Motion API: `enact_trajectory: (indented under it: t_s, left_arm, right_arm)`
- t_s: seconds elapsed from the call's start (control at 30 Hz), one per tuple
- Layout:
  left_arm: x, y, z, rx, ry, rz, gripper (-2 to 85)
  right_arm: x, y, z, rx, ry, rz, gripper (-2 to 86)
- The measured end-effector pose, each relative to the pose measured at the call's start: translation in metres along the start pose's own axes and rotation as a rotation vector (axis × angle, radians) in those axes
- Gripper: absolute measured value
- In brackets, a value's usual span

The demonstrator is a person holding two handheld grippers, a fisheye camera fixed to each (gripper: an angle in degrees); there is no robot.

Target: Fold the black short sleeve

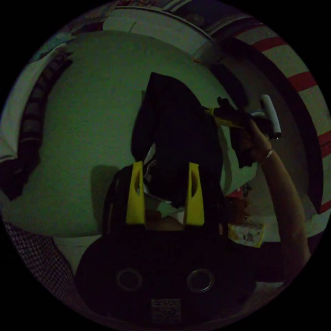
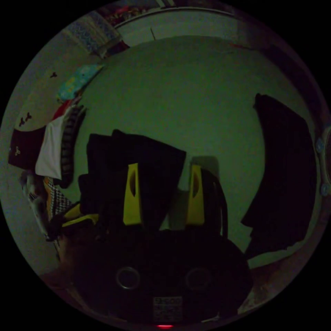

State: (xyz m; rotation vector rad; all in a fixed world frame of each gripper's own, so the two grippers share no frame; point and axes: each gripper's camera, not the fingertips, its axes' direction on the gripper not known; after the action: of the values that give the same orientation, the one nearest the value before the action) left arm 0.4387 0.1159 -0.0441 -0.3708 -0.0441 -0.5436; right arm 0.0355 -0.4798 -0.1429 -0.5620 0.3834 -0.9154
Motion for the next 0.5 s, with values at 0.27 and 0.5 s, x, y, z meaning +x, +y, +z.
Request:
enact_trajectory:
  t_s: [0.27, 0.5]
  left_arm:
    - [-0.023, -0.002, -0.034, -0.028, -0.103, 0.051, 9.2]
    - [-0.059, 0.025, -0.096, 0.046, -0.008, 0.039, 8.1]
  right_arm:
    - [-0.089, 0.018, -0.002, 0.049, 0.145, -0.129, 2.0]
    - [-0.167, 0.052, -0.071, 0.174, 0.133, -0.197, 0.8]
